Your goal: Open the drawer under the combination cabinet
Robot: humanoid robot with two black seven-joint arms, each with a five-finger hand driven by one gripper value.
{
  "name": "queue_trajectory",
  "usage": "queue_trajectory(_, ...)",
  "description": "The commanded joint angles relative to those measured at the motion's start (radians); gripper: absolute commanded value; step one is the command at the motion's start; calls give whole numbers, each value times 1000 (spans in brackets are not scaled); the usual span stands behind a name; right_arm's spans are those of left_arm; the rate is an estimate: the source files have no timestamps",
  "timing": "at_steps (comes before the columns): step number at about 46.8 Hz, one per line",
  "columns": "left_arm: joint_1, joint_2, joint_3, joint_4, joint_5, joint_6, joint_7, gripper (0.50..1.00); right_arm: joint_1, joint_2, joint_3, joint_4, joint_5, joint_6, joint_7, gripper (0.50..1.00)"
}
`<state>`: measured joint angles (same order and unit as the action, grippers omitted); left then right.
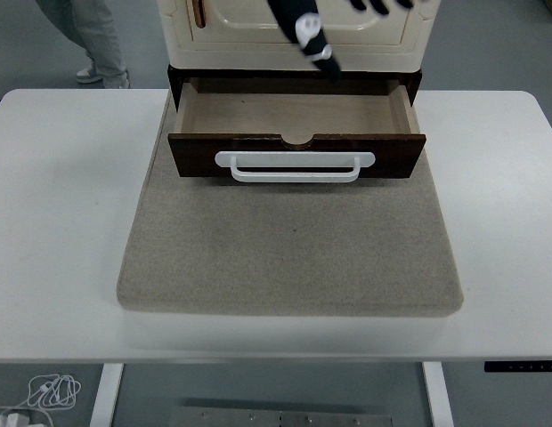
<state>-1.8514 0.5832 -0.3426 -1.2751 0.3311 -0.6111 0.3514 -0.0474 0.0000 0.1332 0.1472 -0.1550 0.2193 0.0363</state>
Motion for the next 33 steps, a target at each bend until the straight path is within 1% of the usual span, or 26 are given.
queue_trajectory(1, 1, 1, -110, 101, 0, 0, -58, 1000, 0, 0, 0, 0, 0, 0, 1, 926)
queue_trajectory(8, 3, 6, -257, 301, 0, 2, -193, 1000, 0, 0, 0, 0, 0, 0, -1, 926)
queue_trajectory(12, -2, 41, -283, 420, 0, 7, -244, 1000, 0, 0, 0, 0, 0, 0, 1, 926)
queue_trajectory(15, -3, 58, -292, 488, -1, 11, -276, 1000, 0, 0, 0, 0, 0, 0, 0, 926)
queue_trajectory(17, -5, 64, -302, 537, 0, 33, -298, 1000, 0, 0, -1, 0, 0, 0, -1, 926)
queue_trajectory(20, -9, 64, -311, 629, -1, 94, -322, 1000, 0, 0, 0, 0, 0, 0, 0, 926)
queue_trajectory(23, -17, 61, -312, 718, -4, 137, -338, 1000, 0, 0, 0, 0, 0, 0, -1, 926)
queue_trajectory(27, -12, 60, -314, 812, -41, 145, -348, 1000, 0, 0, 0, 0, 0, 0, -1, 926)
queue_trajectory(30, 0, 57, -311, 861, -113, 154, -353, 1000, 0, 0, 0, 0, 0, 0, 0, 926)
queue_trajectory(33, 21, 53, -308, 907, -202, 177, -354, 1000, 0, 0, 0, 0, 0, 0, -1, 926)
